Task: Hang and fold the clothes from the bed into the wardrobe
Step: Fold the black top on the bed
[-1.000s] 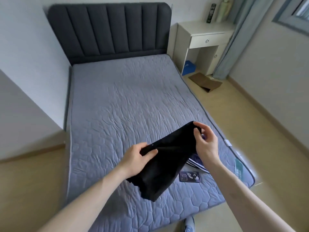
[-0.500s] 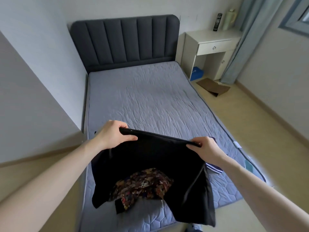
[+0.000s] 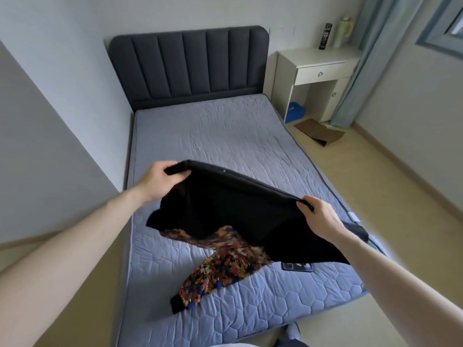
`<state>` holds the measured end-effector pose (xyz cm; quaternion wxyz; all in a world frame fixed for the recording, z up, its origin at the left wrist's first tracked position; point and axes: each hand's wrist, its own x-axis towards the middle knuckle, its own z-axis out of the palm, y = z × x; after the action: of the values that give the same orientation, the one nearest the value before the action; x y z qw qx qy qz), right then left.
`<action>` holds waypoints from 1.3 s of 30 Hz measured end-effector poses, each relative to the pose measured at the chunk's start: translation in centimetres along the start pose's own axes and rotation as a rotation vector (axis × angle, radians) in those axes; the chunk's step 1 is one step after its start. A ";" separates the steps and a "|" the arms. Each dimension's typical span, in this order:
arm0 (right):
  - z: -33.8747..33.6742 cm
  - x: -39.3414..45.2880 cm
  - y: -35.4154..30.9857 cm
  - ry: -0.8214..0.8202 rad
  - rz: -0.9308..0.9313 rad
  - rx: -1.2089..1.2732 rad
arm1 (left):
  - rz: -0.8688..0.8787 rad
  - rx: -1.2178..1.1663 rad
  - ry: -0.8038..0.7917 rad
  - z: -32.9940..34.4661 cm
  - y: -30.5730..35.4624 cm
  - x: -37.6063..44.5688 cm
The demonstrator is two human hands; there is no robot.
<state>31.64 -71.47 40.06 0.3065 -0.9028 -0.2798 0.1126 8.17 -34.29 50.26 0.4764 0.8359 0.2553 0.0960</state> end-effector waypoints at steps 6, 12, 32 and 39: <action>1.4 -0.9 2.2 0.001 0.117 -0.020 | 0.010 -0.128 -0.078 1.8 7.6 0.6; 3.4 -3.1 1.5 -0.137 0.144 -0.041 | 0.105 -0.046 -0.184 3.5 10.3 0.4; 0.8 -3.9 -13.5 -0.116 -0.229 0.560 | 0.006 0.761 -0.528 10.2 -5.9 -3.6; 0.1 -4.0 -8.9 -0.199 -0.024 0.373 | 0.003 0.481 -0.312 8.2 -5.6 -2.1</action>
<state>24.48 -67.89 45.56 0.4405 -0.8115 -0.2939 0.2472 7.80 -39.21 41.32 0.2980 0.9298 0.1932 -0.0963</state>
